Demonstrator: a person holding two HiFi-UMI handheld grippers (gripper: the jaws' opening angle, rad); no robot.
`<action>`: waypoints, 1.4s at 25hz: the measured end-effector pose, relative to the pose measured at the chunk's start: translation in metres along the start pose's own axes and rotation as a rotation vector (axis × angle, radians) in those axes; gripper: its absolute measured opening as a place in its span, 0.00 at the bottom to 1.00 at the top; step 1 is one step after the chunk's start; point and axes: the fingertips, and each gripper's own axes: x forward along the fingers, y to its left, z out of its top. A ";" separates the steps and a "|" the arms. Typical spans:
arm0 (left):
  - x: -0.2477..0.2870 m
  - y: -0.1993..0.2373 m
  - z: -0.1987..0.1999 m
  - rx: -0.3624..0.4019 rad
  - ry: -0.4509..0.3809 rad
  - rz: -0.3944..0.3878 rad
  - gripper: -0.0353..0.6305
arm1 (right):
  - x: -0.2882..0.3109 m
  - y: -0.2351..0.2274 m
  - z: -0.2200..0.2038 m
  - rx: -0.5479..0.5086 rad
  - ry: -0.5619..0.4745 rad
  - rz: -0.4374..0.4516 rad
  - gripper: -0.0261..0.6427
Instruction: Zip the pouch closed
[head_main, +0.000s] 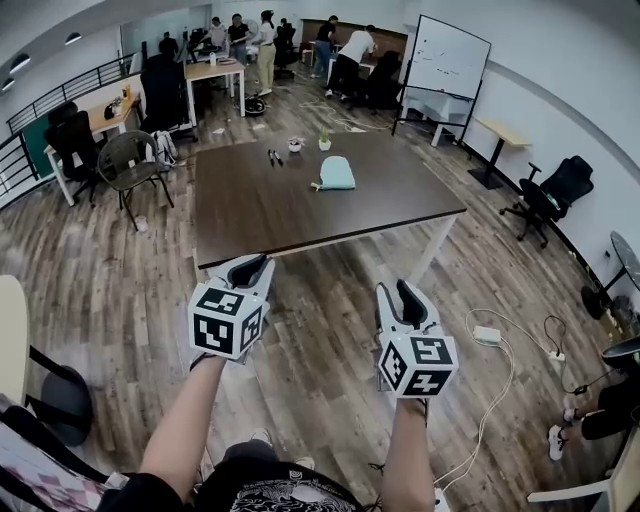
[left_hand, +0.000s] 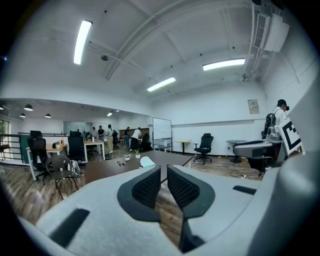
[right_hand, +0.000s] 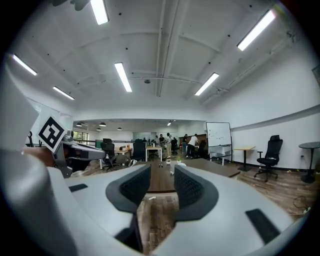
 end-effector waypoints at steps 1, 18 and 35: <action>0.003 0.000 0.001 0.000 -0.001 0.003 0.08 | 0.002 -0.001 0.000 -0.001 0.001 0.004 0.25; 0.106 0.053 0.003 -0.051 0.008 0.010 0.33 | 0.107 -0.036 -0.003 0.011 0.032 0.035 0.39; 0.254 0.172 0.040 -0.090 0.004 -0.030 0.56 | 0.286 -0.067 0.030 0.031 0.028 -0.025 0.65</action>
